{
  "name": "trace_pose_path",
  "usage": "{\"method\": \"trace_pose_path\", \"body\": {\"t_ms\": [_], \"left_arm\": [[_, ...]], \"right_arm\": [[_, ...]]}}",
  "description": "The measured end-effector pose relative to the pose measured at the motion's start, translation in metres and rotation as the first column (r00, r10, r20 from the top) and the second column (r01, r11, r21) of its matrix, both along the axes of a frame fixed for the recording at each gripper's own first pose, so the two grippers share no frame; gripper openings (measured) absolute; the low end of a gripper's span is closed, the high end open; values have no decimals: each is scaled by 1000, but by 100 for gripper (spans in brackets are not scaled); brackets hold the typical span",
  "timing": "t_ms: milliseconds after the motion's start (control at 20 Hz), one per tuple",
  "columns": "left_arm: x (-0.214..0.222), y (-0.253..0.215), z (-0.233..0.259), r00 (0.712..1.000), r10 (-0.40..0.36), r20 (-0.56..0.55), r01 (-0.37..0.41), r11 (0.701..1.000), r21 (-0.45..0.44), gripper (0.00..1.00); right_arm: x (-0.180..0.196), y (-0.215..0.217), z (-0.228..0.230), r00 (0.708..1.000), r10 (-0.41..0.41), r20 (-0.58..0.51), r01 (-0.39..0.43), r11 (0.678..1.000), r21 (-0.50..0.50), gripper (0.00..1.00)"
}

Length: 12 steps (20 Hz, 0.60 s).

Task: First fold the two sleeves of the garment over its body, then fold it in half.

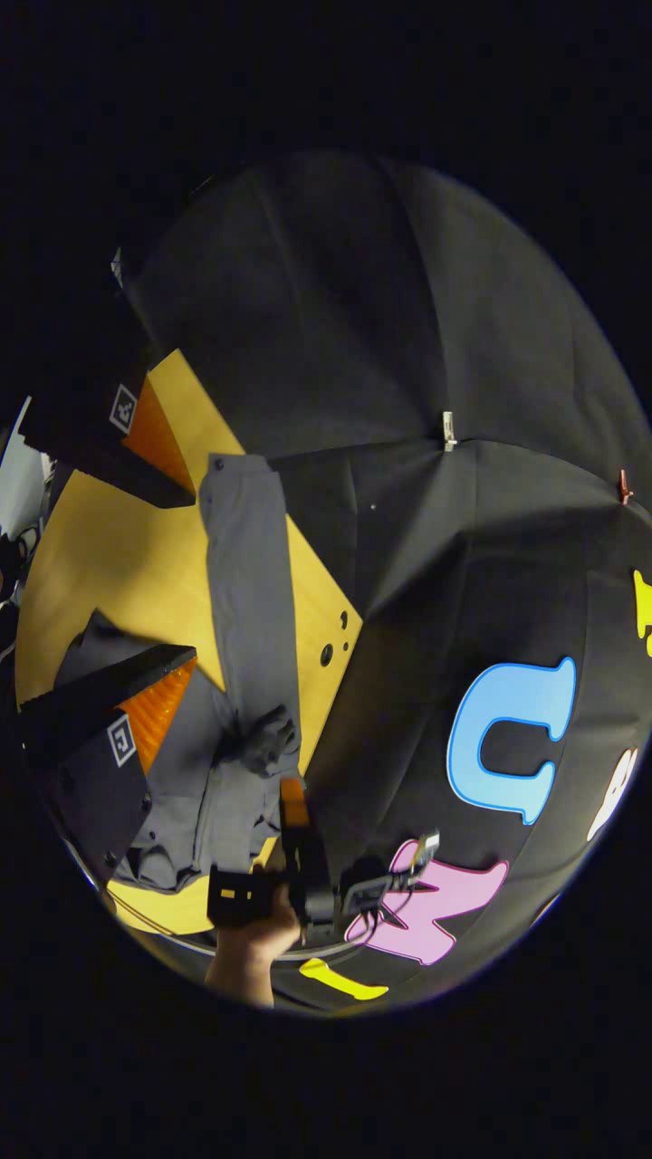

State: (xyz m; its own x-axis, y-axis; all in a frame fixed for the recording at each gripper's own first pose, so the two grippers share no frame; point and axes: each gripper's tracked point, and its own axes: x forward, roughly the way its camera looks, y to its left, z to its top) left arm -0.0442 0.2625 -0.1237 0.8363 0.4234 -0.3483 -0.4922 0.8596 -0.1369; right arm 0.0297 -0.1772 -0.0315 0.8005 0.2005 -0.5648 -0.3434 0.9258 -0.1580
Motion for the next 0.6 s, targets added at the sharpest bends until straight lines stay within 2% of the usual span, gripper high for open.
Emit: {"method": "trace_pose_path", "body": {"t_ms": [250, 400, 600], "left_arm": [[31, 62, -8, 994, 90, -60, -90, 996, 4, 96], [50, 97, -18, 988, 140, -69, -138, 990, 37, 96], [81, 126, -40, 984, 150, -91, -147, 988, 44, 96]], "right_arm": [[-19, -88, 43, 990, -117, 73, 116, 993, 17, 98], [-36, -142, 51, 980, -186, 64, 185, 982, 22, 98], [-59, -203, 66, 955, -289, 63, 285, 956, 72, 98]]}}
